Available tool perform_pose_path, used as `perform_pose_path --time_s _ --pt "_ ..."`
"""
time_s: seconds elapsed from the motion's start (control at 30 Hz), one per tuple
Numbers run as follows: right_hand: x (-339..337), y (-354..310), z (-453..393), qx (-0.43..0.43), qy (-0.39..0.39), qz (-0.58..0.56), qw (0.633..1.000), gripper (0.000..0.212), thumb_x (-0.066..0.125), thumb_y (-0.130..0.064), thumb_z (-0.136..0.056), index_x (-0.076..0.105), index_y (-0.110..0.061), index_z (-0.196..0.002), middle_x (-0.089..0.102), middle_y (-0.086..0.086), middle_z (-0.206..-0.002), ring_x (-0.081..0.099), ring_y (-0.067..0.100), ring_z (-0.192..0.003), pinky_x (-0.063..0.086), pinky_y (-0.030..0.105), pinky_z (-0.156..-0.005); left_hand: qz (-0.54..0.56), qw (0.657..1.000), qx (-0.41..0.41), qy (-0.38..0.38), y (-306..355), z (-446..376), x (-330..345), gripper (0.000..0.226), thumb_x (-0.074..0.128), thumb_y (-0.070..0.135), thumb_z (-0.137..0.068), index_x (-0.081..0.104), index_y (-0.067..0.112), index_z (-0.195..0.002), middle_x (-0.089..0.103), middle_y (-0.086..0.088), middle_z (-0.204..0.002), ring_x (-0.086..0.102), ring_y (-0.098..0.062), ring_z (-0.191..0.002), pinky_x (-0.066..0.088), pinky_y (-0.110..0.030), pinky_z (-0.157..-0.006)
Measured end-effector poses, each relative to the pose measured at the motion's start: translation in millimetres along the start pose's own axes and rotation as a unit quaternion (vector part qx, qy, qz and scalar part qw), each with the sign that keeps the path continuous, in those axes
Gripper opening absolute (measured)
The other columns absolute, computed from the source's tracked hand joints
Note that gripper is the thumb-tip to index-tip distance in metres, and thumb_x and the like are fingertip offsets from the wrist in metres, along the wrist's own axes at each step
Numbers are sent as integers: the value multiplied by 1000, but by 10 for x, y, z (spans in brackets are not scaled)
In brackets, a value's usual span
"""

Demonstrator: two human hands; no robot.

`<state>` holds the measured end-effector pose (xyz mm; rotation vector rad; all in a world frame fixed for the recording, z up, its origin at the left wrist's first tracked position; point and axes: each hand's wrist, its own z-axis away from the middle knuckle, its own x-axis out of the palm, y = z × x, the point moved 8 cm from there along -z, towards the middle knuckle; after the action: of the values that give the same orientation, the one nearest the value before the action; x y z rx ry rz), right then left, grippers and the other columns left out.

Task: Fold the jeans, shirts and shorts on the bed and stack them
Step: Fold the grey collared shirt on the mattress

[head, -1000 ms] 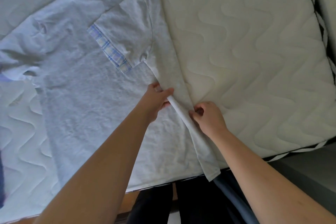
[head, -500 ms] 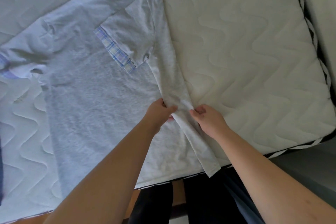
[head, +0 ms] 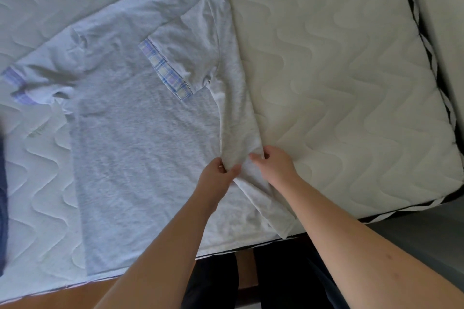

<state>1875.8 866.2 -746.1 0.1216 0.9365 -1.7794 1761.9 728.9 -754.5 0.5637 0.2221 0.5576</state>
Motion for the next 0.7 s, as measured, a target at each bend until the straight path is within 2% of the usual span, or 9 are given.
perform_pose_path --time_s 0.07,0.13,0.2,0.27,0.33,0.43,0.57,0.63,0.7 --pt "-22 6 0 -4 16 38 999 24 59 -42 -92 61 -19 -87 60 -6 -77 62 22 -82 37 29 -66 54 998 -10 23 -67 59 -9 21 68 30 -92 59 16 -105 72 -7 -100 74 -20 -85 60 -32 -68" --pt "-47 28 26 -13 16 65 998 28 59 -46 -92 57 -19 -84 57 -7 -76 60 21 -80 35 30 -65 7 997 14 76 -58 81 -88 15 64 34 -94 58 21 -98 70 -3 -94 71 -19 -83 55 -25 -58" --pt "30 109 76 -13 -46 32 998 35 65 -48 -88 64 -14 -90 67 -5 -83 66 19 -84 46 33 -69 -44 992 26 116 -30 95 -164 19 62 44 -93 59 25 -93 69 4 -90 67 -12 -82 49 -20 -60" --pt "160 201 200 9 -136 -30 990 33 74 -46 -82 72 -18 -101 74 -4 -92 70 15 -88 55 37 -83 -6 996 17 89 -40 102 -137 28 65 50 -89 62 23 -95 70 6 -92 68 -10 -84 51 -22 -67" --pt "206 271 286 19 -166 -44 985 33 77 -41 -80 72 -22 -107 75 -5 -98 70 12 -91 55 36 -88 13 999 7 36 -87 122 -59 31 73 44 -85 59 23 -103 71 5 -99 69 -11 -89 56 -26 -72" --pt "110 323 312 9 -105 18 994 29 69 -44 -85 66 -22 -104 70 -7 -96 66 10 -86 51 27 -73 42 999 -11 3 -250 199 0 30 73 21 -87 52 20 -109 72 -4 -104 73 -17 -87 60 -31 -68" --pt "41 499 423 20 -41 32 998 25 65 -43 -90 59 -21 -98 65 -6 -89 64 18 -89 46 30 -75 22 996 -37 81 -433 317 -97 23 64 38 -93 59 19 -105 70 -2 -96 71 -17 -78 56 -25 -62" --pt "113 599 505 36 -69 29 997 29 69 -43 -86 61 -19 -100 67 -4 -91 65 18 -89 49 32 -78 -7 999 -32 38 -492 366 4 33 66 48 -89 62 20 -107 71 5 -97 68 -11 -83 51 -20 -66" --pt "176 649 570 37 -101 55 993 30 72 -44 -83 64 -19 -98 69 -4 -89 66 17 -85 51 31 -74 -23 999 -28 -33 -556 439 191 38 73 43 -85 61 22 -114 70 8 -103 66 -7 -93 52 -21 -75"
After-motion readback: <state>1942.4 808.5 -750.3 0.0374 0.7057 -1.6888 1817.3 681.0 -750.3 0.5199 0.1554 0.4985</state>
